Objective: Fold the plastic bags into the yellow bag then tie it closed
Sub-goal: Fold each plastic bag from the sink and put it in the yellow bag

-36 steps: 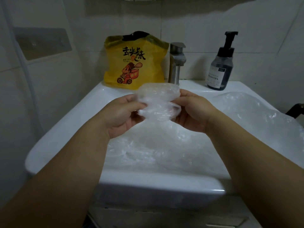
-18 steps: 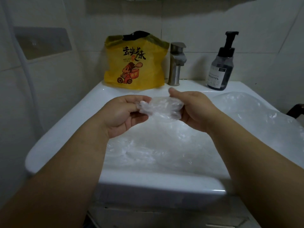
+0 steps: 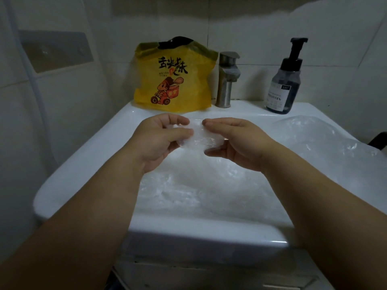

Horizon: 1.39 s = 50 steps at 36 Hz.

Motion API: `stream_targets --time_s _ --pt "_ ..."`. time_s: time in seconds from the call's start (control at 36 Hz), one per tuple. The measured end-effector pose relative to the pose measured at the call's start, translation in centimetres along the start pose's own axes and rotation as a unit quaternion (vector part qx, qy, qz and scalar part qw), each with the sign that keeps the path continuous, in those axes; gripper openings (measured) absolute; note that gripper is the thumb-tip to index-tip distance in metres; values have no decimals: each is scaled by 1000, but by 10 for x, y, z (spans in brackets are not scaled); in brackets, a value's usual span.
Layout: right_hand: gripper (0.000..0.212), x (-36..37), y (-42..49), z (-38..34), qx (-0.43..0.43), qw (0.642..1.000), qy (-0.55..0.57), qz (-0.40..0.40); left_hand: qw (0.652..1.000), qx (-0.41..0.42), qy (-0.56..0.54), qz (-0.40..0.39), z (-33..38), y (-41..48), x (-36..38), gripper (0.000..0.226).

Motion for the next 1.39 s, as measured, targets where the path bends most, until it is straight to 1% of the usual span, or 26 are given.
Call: stream_targets --time_s 0.08,0.11,0.17,0.22,0.28,0.36,0.42,0.5,0.56,0.61,0.64,0.67,0.72,0.75,0.83,0.89,0.97,1.08,1.14,1.17,1.22,1.28,1.33,1.36,1.39 --pt "10 -1 0 1 1 1000 -9 10 1000 7 -1 -15 1 -2 2 24" --pt "13 -2 1 0 -2 1000 -15 18 1000 8 3 -18 2 -2 2 25" --pt "28 -5 1 -1 -1 999 -26 21 1000 16 16 -18 2 -3 2 27" --pt "43 -5 1 -1 4 999 -36 3 998 39 50 -9 2 -3 -1 29" --pt "53 -5 0 0 -12 995 -97 -5 989 85 123 16 3 -1 -3 32" --pt "60 -4 3 0 -85 965 -248 16 964 144 221 43 4 -2 -5 32" --pt "57 -5 4 -1 -126 947 -293 41 954 166 243 51 4 -2 -5 32" --pt "47 -8 5 -5 -167 933 -314 57 944 194 261 56 6 -2 -6 25" --pt "36 -10 4 -6 -181 925 -329 55 939 198 277 46 6 -3 -6 19" --pt "20 -11 2 -7 -194 911 -359 58 933 198 300 34 4 -3 -5 11" --pt "20 -11 2 -7 -198 904 -374 60 931 196 306 24 4 -3 -4 9" --pt "26 -12 3 -6 -197 899 -386 60 935 187 301 12 3 -3 -3 8" --pt "34 -13 3 -6 -182 903 -386 55 957 144 252 -14 3 -4 0 6" --pt "35 -14 2 -7 -173 906 -383 52 969 122 215 -22 3 -4 0 6" --pt "28 -13 0 -6 -145 919 -365 31 991 63 118 -15 3 -1 -1 7" --pt "28 -11 -1 -7 -142 927 -347 21 998 35 61 3 1 3 -3 14" --pt "27 -8 -4 -8 -126 949 -290 5 999 18 -32 34 3 7 -7 29" --pt "24 -1 -9 -7 -98 970 -223 -22 988 4 -131 81 4 12 -13 48" --pt "23 4 -10 -6 -88 978 -185 -26 981 6 -176 79 8 11 -12 55" --pt "23 7 -10 -5 -83 982 -165 -23 980 1 -191 63 9 9 -9 59" --pt "23 11 -11 -3 -81 988 -131 -12 984 -35 -175 2 7 3 1 66" --pt "26 16 -12 -1 -83 990 -110 -16 991 -70 -78 -79 0 -8 16 69" --pt "29 20 -14 0 -88 988 -120 -33 984 -73 25 -158 -10 -19 32 69" --pt "31 21 -15 1 -91 986 -134 -42 981 -69 54 -173 -14 -23 38 67" --pt "32 22 -16 1 -91 984 -148 -47 981 -67 64 -169 -16 -23 40 64"
Point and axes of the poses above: each hand's wrist, its own y-axis towards the middle knuckle, its own x-axis out of the palm, z = x × y, the point moved 6 cm from there along y, towards the middle knuckle, and after that the axes turned 14 degrees about z, right-handed, at the moved point
